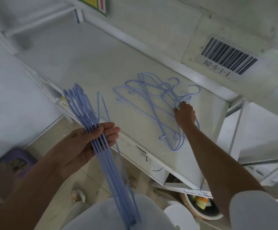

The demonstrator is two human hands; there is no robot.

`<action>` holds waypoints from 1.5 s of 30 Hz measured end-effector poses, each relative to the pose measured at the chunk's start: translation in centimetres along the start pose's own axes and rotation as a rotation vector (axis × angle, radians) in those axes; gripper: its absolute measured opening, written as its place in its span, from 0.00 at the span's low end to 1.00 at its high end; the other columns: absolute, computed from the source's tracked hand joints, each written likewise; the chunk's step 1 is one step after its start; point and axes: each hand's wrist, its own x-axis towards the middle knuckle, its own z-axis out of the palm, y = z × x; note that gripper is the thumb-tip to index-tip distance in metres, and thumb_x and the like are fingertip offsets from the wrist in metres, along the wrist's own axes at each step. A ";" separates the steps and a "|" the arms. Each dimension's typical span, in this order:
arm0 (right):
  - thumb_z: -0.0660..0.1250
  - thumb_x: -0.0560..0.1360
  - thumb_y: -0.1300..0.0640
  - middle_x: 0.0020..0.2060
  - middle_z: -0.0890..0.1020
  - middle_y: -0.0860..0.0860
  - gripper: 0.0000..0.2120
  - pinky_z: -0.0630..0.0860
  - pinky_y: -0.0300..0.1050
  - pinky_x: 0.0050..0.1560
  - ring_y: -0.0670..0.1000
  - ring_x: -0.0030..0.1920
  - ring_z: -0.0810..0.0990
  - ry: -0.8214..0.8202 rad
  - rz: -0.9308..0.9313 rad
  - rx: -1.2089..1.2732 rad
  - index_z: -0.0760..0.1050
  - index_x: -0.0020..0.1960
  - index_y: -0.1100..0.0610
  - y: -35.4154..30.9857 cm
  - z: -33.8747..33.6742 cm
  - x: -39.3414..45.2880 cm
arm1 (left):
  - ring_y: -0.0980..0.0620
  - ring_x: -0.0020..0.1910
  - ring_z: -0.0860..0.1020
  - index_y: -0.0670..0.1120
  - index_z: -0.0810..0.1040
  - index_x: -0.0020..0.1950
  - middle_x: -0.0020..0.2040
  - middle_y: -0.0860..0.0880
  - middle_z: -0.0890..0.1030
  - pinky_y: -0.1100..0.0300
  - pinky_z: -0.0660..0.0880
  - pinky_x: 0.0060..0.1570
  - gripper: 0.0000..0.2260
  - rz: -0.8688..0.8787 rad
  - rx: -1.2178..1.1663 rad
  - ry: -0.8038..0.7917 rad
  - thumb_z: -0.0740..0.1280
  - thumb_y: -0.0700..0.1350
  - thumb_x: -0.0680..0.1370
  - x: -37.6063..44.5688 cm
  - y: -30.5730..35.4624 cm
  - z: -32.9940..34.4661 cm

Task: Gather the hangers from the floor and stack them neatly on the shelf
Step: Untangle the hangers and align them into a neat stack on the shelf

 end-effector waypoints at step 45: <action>0.63 0.83 0.52 0.52 0.82 0.59 0.12 0.75 0.51 0.45 0.64 0.51 0.83 0.139 -0.090 -0.158 0.78 0.56 0.59 -2.9 0.6 1.6 | 0.44 0.57 0.86 0.38 0.83 0.60 0.61 0.39 0.85 0.57 0.84 0.48 0.15 0.014 -0.099 0.089 0.64 0.41 0.78 2.2 1.8 -1.3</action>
